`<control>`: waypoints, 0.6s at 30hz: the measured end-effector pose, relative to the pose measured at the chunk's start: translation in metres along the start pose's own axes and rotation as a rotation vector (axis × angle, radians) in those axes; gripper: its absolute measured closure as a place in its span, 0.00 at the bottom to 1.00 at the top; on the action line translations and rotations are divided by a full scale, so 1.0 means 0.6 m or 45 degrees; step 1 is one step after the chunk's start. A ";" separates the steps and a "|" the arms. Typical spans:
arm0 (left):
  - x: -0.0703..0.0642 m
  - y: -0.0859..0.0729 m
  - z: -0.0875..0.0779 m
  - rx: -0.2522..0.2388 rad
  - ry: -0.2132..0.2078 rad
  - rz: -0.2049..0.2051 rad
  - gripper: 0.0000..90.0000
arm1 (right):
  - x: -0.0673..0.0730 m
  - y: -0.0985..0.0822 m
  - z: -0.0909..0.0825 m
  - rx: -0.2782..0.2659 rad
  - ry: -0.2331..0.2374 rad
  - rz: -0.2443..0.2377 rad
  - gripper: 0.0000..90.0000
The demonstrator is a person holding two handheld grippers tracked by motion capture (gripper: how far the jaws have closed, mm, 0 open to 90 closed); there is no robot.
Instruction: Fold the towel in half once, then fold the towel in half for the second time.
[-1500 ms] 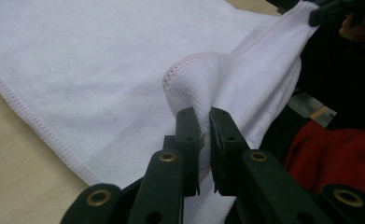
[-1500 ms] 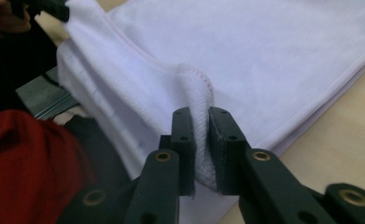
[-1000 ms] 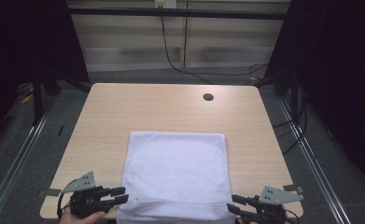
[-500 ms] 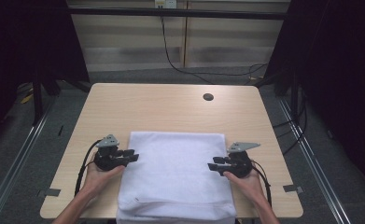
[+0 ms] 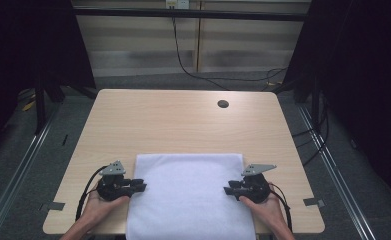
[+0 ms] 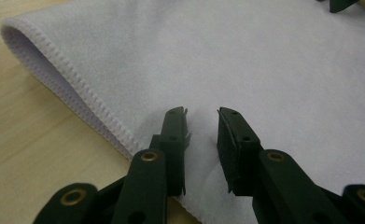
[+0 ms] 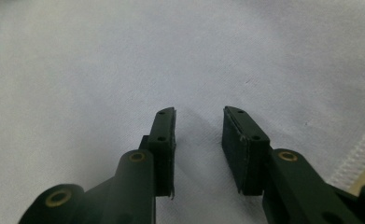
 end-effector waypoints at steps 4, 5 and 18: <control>-0.022 -0.015 -0.012 0.010 -0.010 0.000 0.80 | 0.020 -0.016 -0.010 -0.004 0.006 -0.013 0.73; -0.025 -0.018 -0.015 0.013 -0.012 0.008 0.80 | 0.023 -0.019 -0.012 -0.007 0.015 -0.010 0.73; -0.024 0.014 -0.035 -0.072 -0.032 -0.033 0.73 | 0.035 -0.014 -0.040 -0.049 0.041 -0.002 0.67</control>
Point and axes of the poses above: each handheld gripper's, and its own axes: z roughly forward along the jaws, y roughly out of its top, x roughly to its left, the point moved 3 cm from there along z, roughly forward along the jaws, and after that the axes turned 1 degree about y, right-handed, at the moved point
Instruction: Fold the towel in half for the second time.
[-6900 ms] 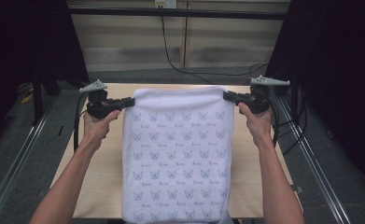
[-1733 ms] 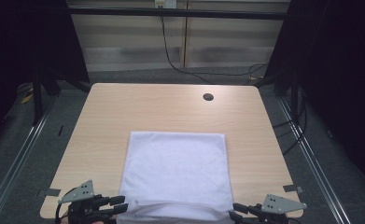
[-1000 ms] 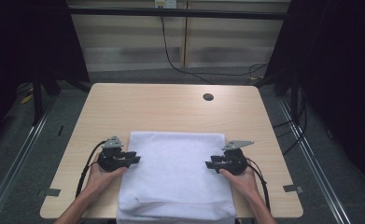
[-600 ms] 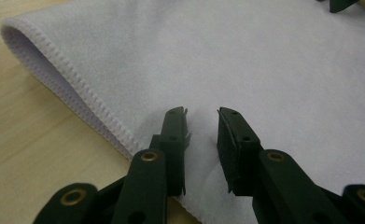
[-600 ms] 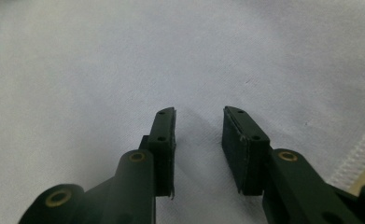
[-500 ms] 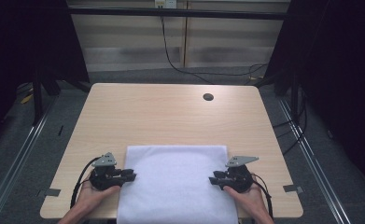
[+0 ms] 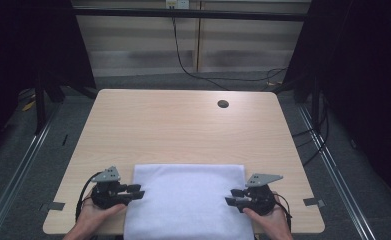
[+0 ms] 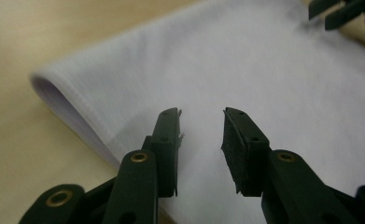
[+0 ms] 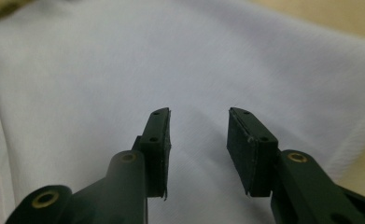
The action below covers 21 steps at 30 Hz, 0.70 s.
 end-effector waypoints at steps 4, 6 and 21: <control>0.037 0.028 0.009 -0.035 0.064 -0.006 0.70 | -0.034 0.027 -0.018 -0.082 -0.050 0.019 0.65; 0.053 0.039 0.012 -0.024 0.062 -0.048 0.68 | -0.053 0.038 -0.019 -0.116 -0.086 0.013 0.65; 0.116 0.051 0.044 0.005 0.154 -0.074 0.57 | -0.153 0.076 0.035 -0.113 -0.130 0.077 0.58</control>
Point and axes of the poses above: each handheld gripper's, and its own axes: z roughly forward along the jaws, y roughly out of its top, x roughly to its left, the point moved 3 cm from there along z, roughly forward along the jaws, and after that the axes turned 1 degree about y, right-handed, at the moved point
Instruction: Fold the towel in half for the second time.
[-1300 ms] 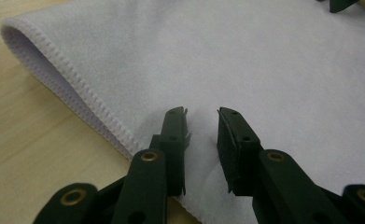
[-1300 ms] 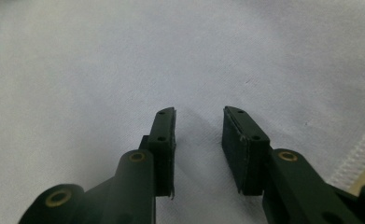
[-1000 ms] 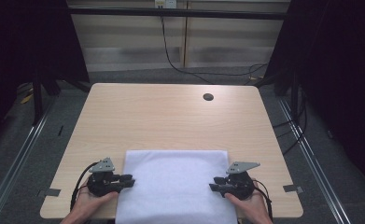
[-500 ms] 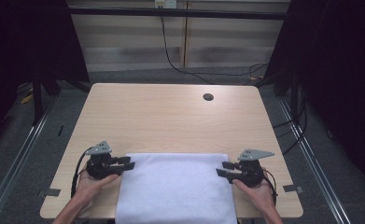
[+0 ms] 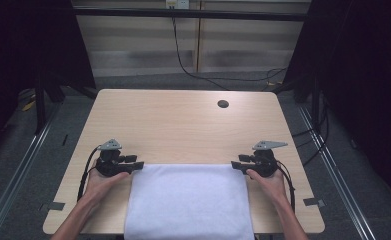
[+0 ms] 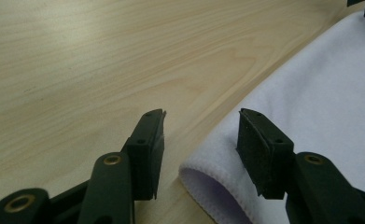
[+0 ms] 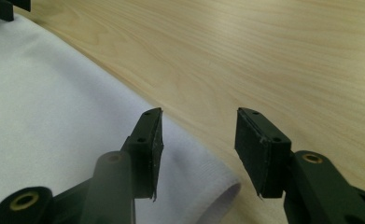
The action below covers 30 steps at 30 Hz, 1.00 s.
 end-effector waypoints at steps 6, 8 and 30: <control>0.002 -0.005 -0.001 -0.023 0.010 0.011 0.56 | -0.001 -0.016 0.015 0.055 0.009 0.007 0.60; 0.001 -0.007 0.001 -0.011 -0.011 0.013 0.56 | 0.001 -0.020 0.012 0.072 0.000 -0.001 0.61; -0.028 -0.036 0.007 0.081 -0.150 0.106 0.89 | 0.015 -0.033 0.013 0.120 0.022 0.011 0.94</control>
Point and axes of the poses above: each handheld gripper's, and its own axes: z roughly forward along the jaws, y roughly out of its top, x roughly to its left, the point moved 3 cm from there along z, roughly forward along the jaws, and after that the axes turned 1 degree about y, right-handed, at the moved point
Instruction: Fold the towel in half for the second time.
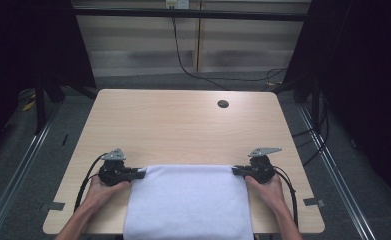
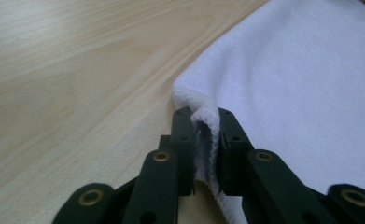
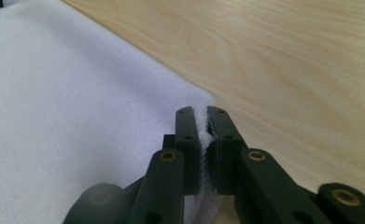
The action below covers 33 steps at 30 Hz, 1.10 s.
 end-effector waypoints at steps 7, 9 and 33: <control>-0.001 -0.002 -0.011 -0.003 0.007 -0.020 0.94 | 0.010 0.003 -0.005 -0.018 0.012 0.007 0.94; -0.001 -0.001 -0.012 -0.010 0.005 -0.023 0.94 | 0.009 0.006 -0.010 -0.039 0.020 0.008 0.95; 0.019 0.089 -0.039 -0.189 0.047 -0.063 0.94 | -0.011 0.072 -0.064 -0.218 0.031 0.017 0.95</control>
Point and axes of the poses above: each handheld gripper's, and its own axes: z roughly forward along the jaws, y roughly out of its top, x roughly to its left, the point moved 3 cm from there along z, roughly forward along the jaws, and after that the axes turned 1 degree about y, right-handed, at the moved point
